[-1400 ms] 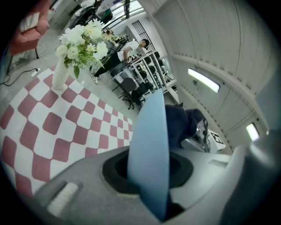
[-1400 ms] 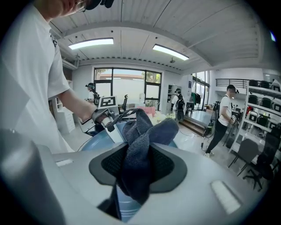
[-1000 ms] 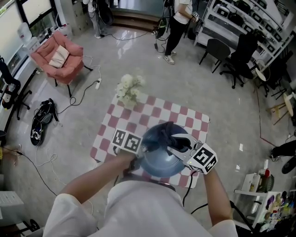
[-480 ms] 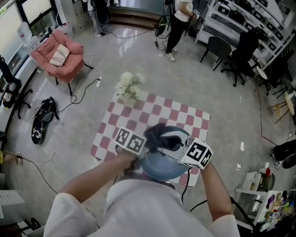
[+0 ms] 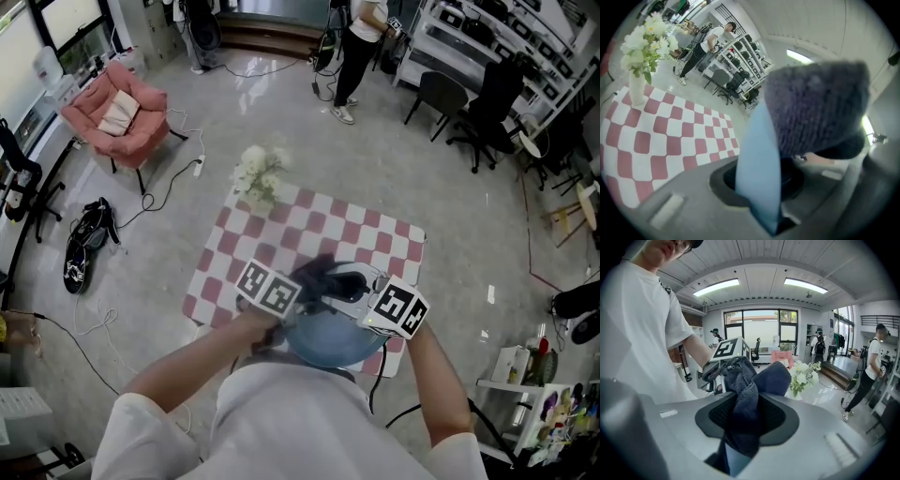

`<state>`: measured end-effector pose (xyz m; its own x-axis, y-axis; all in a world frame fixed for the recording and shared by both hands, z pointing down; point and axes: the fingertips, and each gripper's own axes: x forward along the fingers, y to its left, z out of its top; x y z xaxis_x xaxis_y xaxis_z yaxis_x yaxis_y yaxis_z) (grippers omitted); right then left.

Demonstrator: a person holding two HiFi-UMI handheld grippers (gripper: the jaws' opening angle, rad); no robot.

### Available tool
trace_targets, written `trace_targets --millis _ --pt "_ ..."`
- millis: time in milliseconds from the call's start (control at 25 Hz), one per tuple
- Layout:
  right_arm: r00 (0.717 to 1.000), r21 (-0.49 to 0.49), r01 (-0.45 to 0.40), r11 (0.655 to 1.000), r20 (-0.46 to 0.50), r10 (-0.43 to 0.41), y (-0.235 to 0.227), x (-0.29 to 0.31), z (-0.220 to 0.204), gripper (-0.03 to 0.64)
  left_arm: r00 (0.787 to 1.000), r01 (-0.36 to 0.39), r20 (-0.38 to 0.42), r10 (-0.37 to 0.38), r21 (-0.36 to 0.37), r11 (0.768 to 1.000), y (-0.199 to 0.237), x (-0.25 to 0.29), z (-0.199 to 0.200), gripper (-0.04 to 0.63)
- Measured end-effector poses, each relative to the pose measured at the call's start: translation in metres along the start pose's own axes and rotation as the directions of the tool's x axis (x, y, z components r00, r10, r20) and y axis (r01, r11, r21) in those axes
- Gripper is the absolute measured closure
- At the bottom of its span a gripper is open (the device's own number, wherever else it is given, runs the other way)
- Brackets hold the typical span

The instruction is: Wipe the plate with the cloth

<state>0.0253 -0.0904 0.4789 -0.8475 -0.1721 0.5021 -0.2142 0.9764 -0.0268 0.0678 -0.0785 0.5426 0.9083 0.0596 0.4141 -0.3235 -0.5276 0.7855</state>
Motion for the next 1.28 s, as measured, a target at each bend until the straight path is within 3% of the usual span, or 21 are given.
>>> trace_targets --millis 520,880,1040,1280 --pt "0.986 0.060 0.166 0.984 -0.039 -0.164 -0.035 -0.007 -0.016 0.484 0.999 -0.025 0.032 0.026 -0.041 0.999 0.015 -0.007 0.008 0.518" --pt "0.960 0.179 0.277 0.944 -0.097 -0.263 -0.056 -0.013 -0.029 0.485 0.995 -0.061 0.071 0.065 -0.065 0.996 0.028 -0.010 0.014 0.518" --pt "0.932 0.176 0.348 0.921 -0.168 -0.320 -0.066 -0.022 -0.043 0.485 0.992 -0.090 0.082 0.096 -0.070 0.994 0.035 -0.014 0.015 0.517" --pt "0.914 0.230 0.393 0.890 -0.201 -0.352 -0.071 -0.039 -0.060 0.485 0.988 -0.099 0.111 0.109 -0.089 0.991 0.039 -0.020 0.016 0.518"
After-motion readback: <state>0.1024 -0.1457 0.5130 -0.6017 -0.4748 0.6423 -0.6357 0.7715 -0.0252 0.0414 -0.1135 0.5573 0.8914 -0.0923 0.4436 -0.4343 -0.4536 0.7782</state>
